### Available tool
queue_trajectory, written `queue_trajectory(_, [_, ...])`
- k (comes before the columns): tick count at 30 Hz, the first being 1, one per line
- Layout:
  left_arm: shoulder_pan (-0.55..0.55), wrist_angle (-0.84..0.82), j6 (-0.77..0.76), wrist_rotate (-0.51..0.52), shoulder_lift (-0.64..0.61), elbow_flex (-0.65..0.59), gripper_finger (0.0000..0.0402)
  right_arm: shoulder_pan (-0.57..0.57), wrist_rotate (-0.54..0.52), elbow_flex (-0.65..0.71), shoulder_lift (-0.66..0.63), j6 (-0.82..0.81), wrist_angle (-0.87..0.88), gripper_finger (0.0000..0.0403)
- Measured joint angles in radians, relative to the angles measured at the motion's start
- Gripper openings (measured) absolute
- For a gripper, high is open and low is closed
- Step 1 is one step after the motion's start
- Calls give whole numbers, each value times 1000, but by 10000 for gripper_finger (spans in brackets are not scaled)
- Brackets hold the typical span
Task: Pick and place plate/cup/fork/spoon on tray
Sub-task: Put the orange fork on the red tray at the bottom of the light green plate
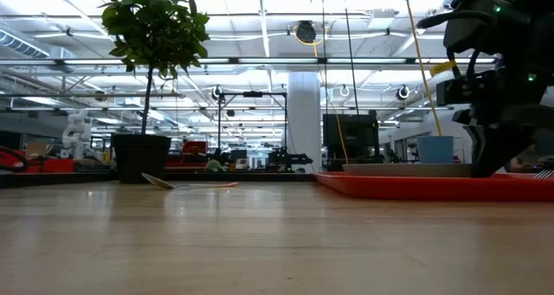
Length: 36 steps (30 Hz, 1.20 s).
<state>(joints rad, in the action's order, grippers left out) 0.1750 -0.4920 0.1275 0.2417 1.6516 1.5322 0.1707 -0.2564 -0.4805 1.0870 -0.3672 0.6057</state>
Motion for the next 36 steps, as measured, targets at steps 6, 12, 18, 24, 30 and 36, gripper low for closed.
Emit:
queue_trajectory(6, [0,0,0,0,0,0,74,0,0,0,0,10,0,0])
queue_trajectory(12, [0,0,0,0,0,0,74,0,-3,0,0,13,-6,0])
queue_trajectory(18, [0,3,1,0,0,0,74,0,-30,0,0,13,-5,0])
queue_trajectory(24, [0,24,2,0,0,0,74,0,-36,0,2,13,-4,0])
queue_trajectory(30, [0,25,2,0,0,0,74,0,-46,-2,47,13,-10,0])
queue_trajectory(36, [0,25,3,0,0,0,74,1,-52,-3,80,25,-24,0])
